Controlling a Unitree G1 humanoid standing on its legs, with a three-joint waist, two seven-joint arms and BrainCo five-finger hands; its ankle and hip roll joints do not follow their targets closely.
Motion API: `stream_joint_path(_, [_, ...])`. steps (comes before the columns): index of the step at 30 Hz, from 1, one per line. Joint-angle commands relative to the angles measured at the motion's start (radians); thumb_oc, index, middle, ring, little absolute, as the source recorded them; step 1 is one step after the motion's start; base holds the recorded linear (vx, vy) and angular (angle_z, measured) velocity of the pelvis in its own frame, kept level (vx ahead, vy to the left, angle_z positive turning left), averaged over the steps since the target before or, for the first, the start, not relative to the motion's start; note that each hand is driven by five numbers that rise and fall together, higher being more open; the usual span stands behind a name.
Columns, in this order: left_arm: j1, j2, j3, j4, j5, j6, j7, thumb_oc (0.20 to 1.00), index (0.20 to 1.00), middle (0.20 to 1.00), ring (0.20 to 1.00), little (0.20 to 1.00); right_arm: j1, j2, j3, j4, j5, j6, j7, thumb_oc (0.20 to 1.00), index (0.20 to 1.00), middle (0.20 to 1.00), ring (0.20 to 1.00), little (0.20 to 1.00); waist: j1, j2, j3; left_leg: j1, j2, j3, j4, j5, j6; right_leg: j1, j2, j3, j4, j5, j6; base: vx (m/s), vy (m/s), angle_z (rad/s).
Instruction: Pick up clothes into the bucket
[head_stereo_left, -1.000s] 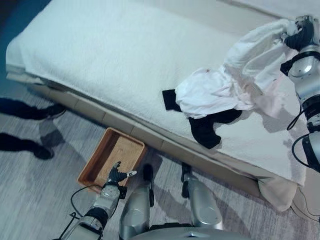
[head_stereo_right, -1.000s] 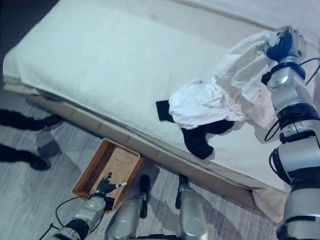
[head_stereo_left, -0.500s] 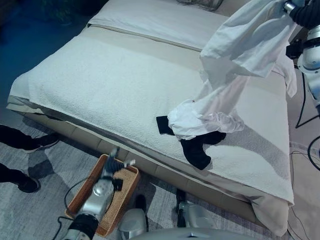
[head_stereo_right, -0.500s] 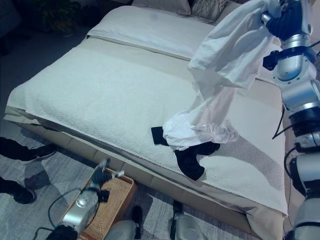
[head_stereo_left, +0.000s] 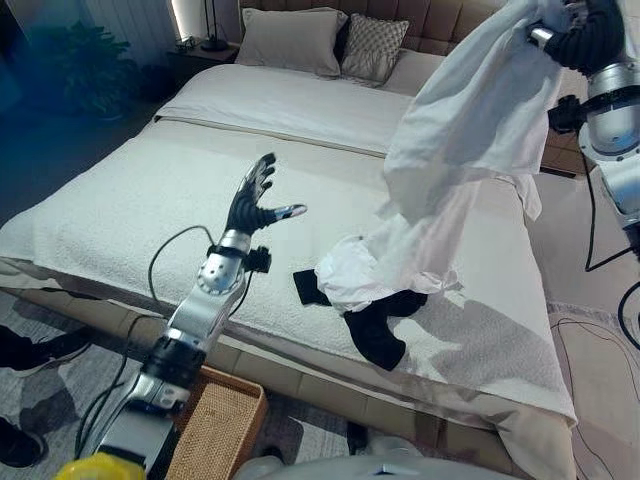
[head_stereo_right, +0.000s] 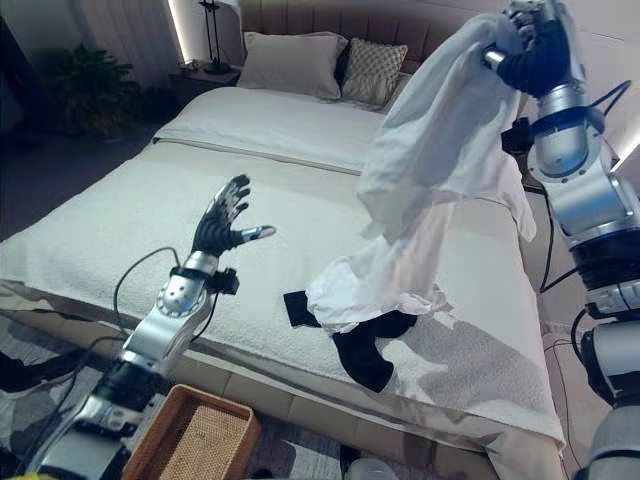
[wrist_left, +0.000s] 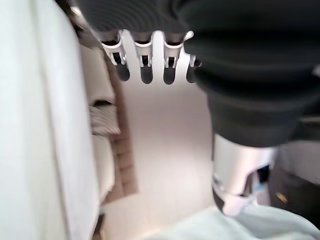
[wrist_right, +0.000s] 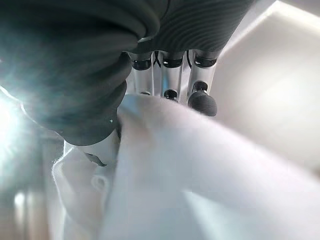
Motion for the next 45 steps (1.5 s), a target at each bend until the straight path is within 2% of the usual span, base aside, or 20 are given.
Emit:
stream_joint_path(1, [-0.138, 0.005, -0.052, 0.071, 0.03, -0.035, 0.032, 1.0, 1.0, 1.0, 1.0, 1.0, -0.038, -0.01, 0.028, -0.08, 0.102, -0.05, 0.055, 0.2, 0.2, 0.2, 0.2, 0.2, 0.008, -0.025, -0.071, -0.082, 0.015, -0.021, 0.096, -0.064, -0.037, 0.033, -0.055, -0.018, 0.117, -0.137, 0.072, -0.02, 0.005, -0.05])
stream_joint_path(9, [-0.289, -0.053, -0.179, 0.179, -0.019, -0.017, 0.001, 1.0, 1.0, 1.0, 1.0, 1.0, -0.045, 0.01, 0.11, -0.212, 0.231, -0.067, 0.15, 0.2, 0.2, 0.2, 0.2, 0.2, -0.013, -0.012, -0.066, -0.078, 0.015, -0.012, 0.089, -0.052, -0.036, 0.03, -0.057, -0.012, 0.113, -0.126, 0.074, -0.01, 0.003, -0.02])
stream_joint_path(16, [-0.338, -0.166, -0.285, 0.258, -0.135, 0.004, -0.05, 1.0, 1.0, 1.0, 1.0, 1.0, -0.055, 0.034, 0.131, -0.266, 0.295, -0.082, 0.163, 0.2, 0.2, 0.2, 0.2, 0.2, -0.028, -0.007, -0.06, -0.081, 0.011, -0.017, 0.092, -0.049, -0.034, 0.028, -0.061, -0.012, 0.117, -0.123, 0.075, 0.0, 0.0, 0.0])
stream_joint_path(22, [-0.376, -0.206, -0.384, 0.269, -0.208, 0.029, -0.116, 1.0, 1.0, 1.0, 1.0, 1.0, -0.059, 0.038, 0.13, -0.303, 0.312, -0.088, 0.158, 0.2, 0.2, 0.2, 0.2, 0.2, -0.034, -0.001, -0.053, -0.09, 0.007, -0.021, 0.104, -0.051, -0.032, 0.022, -0.065, -0.016, 0.127, -0.123, 0.077, 0.0, 0.0, 0.0])
stream_joint_path(25, [-0.392, -0.202, -0.436, 0.259, -0.291, 0.038, -0.166, 1.0, 1.0, 1.0, 1.0, 1.0, -0.068, 0.035, 0.14, -0.308, 0.318, -0.086, 0.161, 0.2, 0.2, 0.2, 0.2, 0.2, -0.036, 0.003, -0.05, -0.094, 0.005, -0.024, 0.11, -0.051, -0.031, 0.021, -0.066, -0.016, 0.131, -0.124, 0.077, 0.0, 0.0, 0.0])
stream_joint_path(27, [-0.406, -0.158, -0.504, 0.205, -0.44, 0.066, -0.242, 1.0, 1.0, 1.0, 1.0, 1.0, -0.077, 0.027, 0.15, -0.321, 0.34, -0.086, 0.171, 0.2, 0.2, 0.2, 0.2, 0.2, -0.039, 0.009, -0.051, -0.095, 0.004, -0.024, 0.112, -0.053, -0.031, 0.021, -0.066, -0.016, 0.131, -0.125, 0.079, 0.0, 0.0, 0.0])
stream_joint_path(33, [-0.42, -0.071, -0.596, 0.129, -0.687, 0.123, -0.337, 1.0, 1.0, 1.0, 1.0, 1.0, -0.087, 0.034, 0.189, -0.298, 0.351, -0.087, 0.18, 0.2, 0.2, 0.2, 0.2, 0.2, -0.042, 0.016, -0.056, -0.096, 0.003, -0.029, 0.119, -0.054, -0.031, 0.021, -0.066, -0.015, 0.136, -0.128, 0.078, 0.0, 0.0, 0.0])
stream_joint_path(34, [-0.415, -0.061, -0.597, 0.122, -0.712, 0.131, -0.347, 0.853, 0.853, 0.853, 0.853, 0.853, -0.09, 0.036, 0.195, -0.29, 0.35, -0.088, 0.18, 0.2, 0.2, 0.2, 0.2, 0.2, -0.043, 0.017, -0.056, -0.096, 0.003, -0.029, 0.121, -0.055, -0.031, 0.021, -0.066, -0.016, 0.137, -0.128, 0.078, 0.0, 0.0, 0.0])
stream_joint_path(35, [-0.409, -0.049, -0.591, 0.114, -0.722, 0.122, -0.345, 0.586, 0.586, 0.586, 0.586, 0.586, -0.09, 0.036, 0.198, -0.284, 0.347, -0.088, 0.18, 0.2, 0.2, 0.2, 0.2, 0.2, -0.042, 0.017, -0.057, -0.097, 0.002, -0.03, 0.122, -0.055, -0.031, 0.021, -0.066, -0.015, 0.138, -0.129, 0.077, 0.0, 0.0, 0.0])
stream_joint_path(36, [-0.393, -0.042, -0.575, 0.111, -0.727, 0.116, -0.338, 0.2, 0.2, 0.2, 0.2, 0.2, -0.085, 0.037, 0.197, -0.276, 0.337, -0.088, 0.179, 0.2, 0.2, 0.2, 0.2, 0.2, -0.04, 0.017, -0.057, -0.097, 0.002, -0.031, 0.122, -0.055, -0.031, 0.022, -0.066, -0.016, 0.138, -0.13, 0.076, 0.0, 0.0, 0.0])
stream_joint_path(40, [-0.359, -0.05, -0.538, 0.118, -0.709, 0.104, -0.327, 0.2, 0.2, 0.2, 0.2, 0.2, -0.064, 0.044, 0.182, -0.261, 0.316, -0.086, 0.172, 0.2, 0.2, 0.2, 0.2, 0.2, -0.037, 0.013, -0.057, -0.099, 0.0, -0.035, 0.122, -0.055, -0.031, 0.022, -0.067, -0.016, 0.139, -0.132, 0.075, 0.0, 0.0, 0.0])
stream_joint_path(41, [-0.325, -0.057, -0.5, 0.123, -0.692, 0.091, -0.31, 0.2, 0.2, 0.2, 0.2, 0.2, -0.027, 0.048, 0.152, -0.253, 0.291, -0.084, 0.165, 0.956, 0.956, 0.956, 0.956, 0.956, -0.033, 0.011, -0.057, -0.102, 0.0, -0.039, 0.123, -0.056, -0.031, 0.023, -0.068, -0.021, 0.141, -0.136, 0.073, 0.01, -0.006, 0.03])
stream_joint_path(42, [-0.311, -0.061, -0.48, 0.122, -0.683, 0.084, -0.3, 0.2, 0.2, 0.2, 0.2, 0.2, -0.011, 0.047, 0.138, -0.248, 0.277, -0.083, 0.159, 1.0, 1.0, 1.0, 1.0, 1.0, -0.03, 0.01, -0.056, -0.103, -0.001, -0.041, 0.123, -0.056, -0.03, 0.023, -0.068, -0.021, 0.143, -0.137, 0.073, 0.01, -0.007, 0.06])
stream_joint_path(45, [-0.249, -0.075, -0.416, 0.118, -0.661, 0.067, -0.272, 0.2, 0.2, 0.2, 0.2, 0.2, 0.06, 0.059, 0.078, -0.236, 0.253, -0.077, 0.147, 1.0, 1.0, 1.0, 1.0, 1.0, -0.022, 0.007, -0.053, -0.106, -0.004, -0.045, 0.125, -0.058, -0.028, 0.022, -0.069, -0.023, 0.146, -0.14, 0.071, 0.0, -0.001, 0.05])
